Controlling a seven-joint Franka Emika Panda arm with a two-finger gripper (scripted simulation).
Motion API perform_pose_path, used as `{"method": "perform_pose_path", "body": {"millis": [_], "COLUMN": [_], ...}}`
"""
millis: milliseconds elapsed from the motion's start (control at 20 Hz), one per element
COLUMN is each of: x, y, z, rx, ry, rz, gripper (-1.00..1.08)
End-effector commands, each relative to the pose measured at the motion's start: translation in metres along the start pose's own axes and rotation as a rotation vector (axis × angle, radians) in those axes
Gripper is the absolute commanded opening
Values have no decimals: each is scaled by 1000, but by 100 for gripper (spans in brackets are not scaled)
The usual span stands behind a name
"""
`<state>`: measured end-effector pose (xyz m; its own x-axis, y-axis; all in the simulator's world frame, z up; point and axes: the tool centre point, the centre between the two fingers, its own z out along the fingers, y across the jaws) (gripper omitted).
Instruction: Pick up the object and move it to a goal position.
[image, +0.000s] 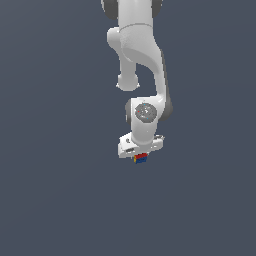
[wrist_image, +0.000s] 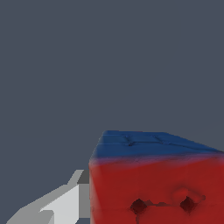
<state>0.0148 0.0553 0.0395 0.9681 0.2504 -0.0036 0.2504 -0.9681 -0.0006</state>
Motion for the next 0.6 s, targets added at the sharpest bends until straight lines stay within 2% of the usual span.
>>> {"method": "perform_pose_path", "body": {"millis": [0, 550], "x": [-13, -76], "y": [-9, -49], "z": [-4, -14], "rx": [0, -1], "ry": [3, 3], "rz": [0, -1], "gripper": [-100, -100]}}
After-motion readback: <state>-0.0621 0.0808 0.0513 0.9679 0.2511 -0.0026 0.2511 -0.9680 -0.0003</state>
